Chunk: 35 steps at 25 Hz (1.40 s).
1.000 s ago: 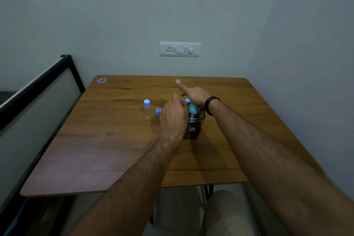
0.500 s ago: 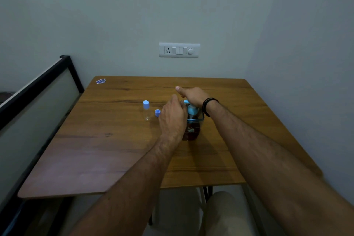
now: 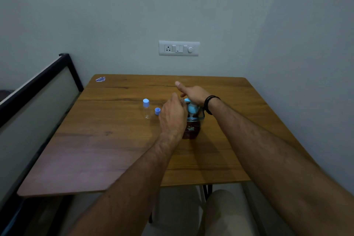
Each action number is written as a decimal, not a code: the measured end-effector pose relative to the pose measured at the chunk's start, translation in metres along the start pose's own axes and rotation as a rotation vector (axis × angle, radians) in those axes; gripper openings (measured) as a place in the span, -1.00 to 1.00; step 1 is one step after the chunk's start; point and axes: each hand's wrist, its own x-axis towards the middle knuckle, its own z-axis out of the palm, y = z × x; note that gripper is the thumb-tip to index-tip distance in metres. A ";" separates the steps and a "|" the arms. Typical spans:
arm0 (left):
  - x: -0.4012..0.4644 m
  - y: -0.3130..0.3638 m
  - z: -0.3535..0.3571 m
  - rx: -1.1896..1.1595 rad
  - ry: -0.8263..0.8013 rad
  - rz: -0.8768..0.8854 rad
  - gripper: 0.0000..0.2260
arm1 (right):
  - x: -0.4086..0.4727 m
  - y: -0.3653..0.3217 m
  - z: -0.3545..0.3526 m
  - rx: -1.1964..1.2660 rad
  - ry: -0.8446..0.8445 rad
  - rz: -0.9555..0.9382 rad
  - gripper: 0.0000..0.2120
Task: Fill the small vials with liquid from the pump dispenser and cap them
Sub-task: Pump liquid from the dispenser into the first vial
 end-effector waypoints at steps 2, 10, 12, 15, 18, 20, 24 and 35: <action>-0.001 0.001 -0.001 -0.003 -0.001 -0.003 -0.89 | -0.007 -0.003 -0.006 0.043 -0.071 0.036 -0.16; 0.000 0.000 0.000 0.001 0.006 0.012 -0.89 | -0.003 -0.001 0.000 0.003 -0.006 0.010 -0.28; 0.000 0.000 0.000 -0.004 0.004 0.005 -0.89 | -0.009 -0.003 -0.006 0.048 -0.078 0.048 -0.15; -0.001 0.001 -0.001 -0.011 0.004 0.012 -0.89 | -0.007 -0.001 -0.004 0.081 -0.064 0.038 -0.15; -0.001 0.000 0.001 -0.005 -0.003 0.018 -0.90 | 0.000 0.003 0.002 0.019 0.011 0.006 -0.35; -0.001 0.000 0.001 -0.012 -0.009 0.013 -0.89 | 0.000 0.001 0.000 0.022 -0.020 0.019 -0.33; -0.001 0.001 -0.001 -0.028 -0.007 0.006 -0.89 | -0.008 -0.003 -0.009 0.103 -0.140 0.081 -0.13; 0.000 -0.002 0.002 -0.032 0.007 0.006 -0.88 | -0.005 0.000 -0.003 0.097 -0.090 0.050 -0.14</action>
